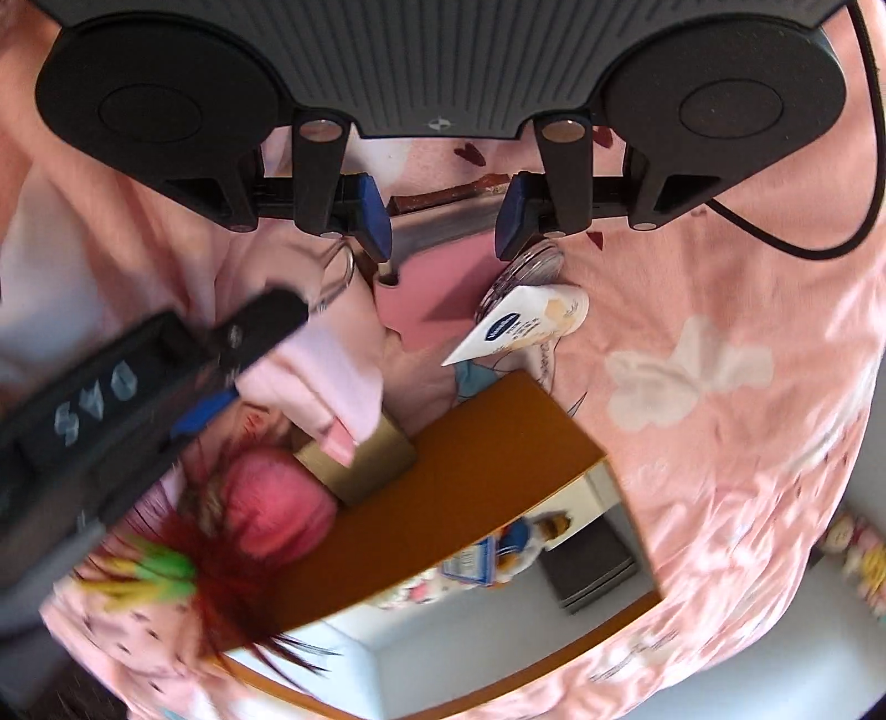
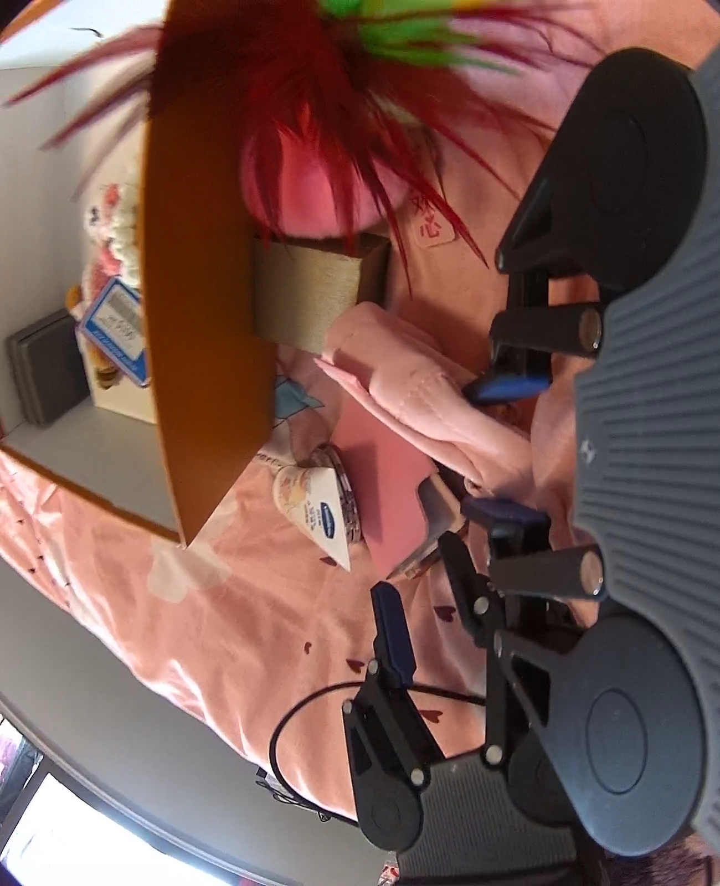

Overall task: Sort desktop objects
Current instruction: 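Withdraw both grippers from the box toward the pile of items, then grasp the pink pouch with the right gripper while the left grasps the pink wallet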

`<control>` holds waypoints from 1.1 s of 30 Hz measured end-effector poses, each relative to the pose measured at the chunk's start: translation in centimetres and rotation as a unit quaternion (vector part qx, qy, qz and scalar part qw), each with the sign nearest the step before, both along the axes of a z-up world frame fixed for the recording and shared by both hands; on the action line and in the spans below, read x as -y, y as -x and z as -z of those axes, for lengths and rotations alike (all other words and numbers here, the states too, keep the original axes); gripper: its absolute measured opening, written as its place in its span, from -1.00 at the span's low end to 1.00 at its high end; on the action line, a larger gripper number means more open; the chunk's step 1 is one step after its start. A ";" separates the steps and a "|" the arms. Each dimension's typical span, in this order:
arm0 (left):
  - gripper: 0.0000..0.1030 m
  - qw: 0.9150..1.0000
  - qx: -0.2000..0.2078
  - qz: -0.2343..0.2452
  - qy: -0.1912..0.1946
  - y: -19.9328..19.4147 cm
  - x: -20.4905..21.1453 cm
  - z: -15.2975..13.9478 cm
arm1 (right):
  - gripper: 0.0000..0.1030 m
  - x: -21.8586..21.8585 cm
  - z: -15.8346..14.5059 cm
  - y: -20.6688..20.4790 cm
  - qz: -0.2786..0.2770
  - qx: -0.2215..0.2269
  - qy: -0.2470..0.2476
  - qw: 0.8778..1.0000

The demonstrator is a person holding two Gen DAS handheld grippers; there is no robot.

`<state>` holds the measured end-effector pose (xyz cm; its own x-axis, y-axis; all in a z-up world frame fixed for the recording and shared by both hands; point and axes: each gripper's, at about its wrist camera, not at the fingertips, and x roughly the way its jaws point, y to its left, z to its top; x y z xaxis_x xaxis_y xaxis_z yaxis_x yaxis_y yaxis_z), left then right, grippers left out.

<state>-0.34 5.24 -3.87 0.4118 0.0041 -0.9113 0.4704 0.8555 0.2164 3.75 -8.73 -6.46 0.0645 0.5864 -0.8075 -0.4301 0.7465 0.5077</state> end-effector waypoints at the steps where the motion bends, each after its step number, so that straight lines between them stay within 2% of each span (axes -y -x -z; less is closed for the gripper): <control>1: -0.05 1.000 0.002 0.014 -0.007 0.2 0.2 0.0 | -0.38 0.4 -0.3 0.0 0.001 0.004 -0.002 1.000; 3: 0.02 0.999 0.003 0.045 -0.028 0.7 0.7 0.3 | -0.41 1.1 -1.3 0.0 0.003 0.018 -0.005 1.000; 7: 0.04 0.992 0.012 0.100 -0.070 1.6 1.7 1.2 | -0.46 2.6 -3.2 -0.5 0.005 0.053 0.000 0.999; 13: 0.10 0.983 0.024 0.139 -0.115 1.8 2.9 2.6 | -0.48 4.3 -5.6 -1.0 0.001 0.097 0.009 0.995; 16: 0.11 0.978 0.026 0.161 -0.132 2.0 3.5 3.2 | -0.49 4.6 -6.3 -1.0 -0.028 0.121 0.031 0.992; 20: 0.10 0.970 0.021 0.182 -0.160 2.6 4.3 3.9 | -0.49 5.1 -5.8 -1.0 -0.066 0.114 0.053 0.990; 22: 0.09 0.964 0.026 0.201 -0.175 3.2 4.7 4.2 | -0.49 5.5 -5.8 -0.6 -0.088 0.105 0.047 0.989; 25: 0.08 0.956 0.031 0.219 -0.191 3.3 5.2 4.7 | -0.48 5.6 -5.1 -0.3 -0.093 0.097 0.052 0.990; 27: 0.09 0.956 0.031 0.218 -0.194 3.0 5.2 5.0 | -0.43 5.3 -4.3 -0.3 -0.086 0.100 0.066 0.989; 31: 0.02 0.964 0.041 0.183 -0.188 2.2 4.5 5.3 | -0.29 5.5 -3.5 0.1 -0.071 0.105 0.075 0.989; 33: -0.17 0.970 0.039 0.168 -0.169 2.2 4.1 5.0 | -0.11 5.8 -3.4 0.4 -0.064 0.103 0.077 0.990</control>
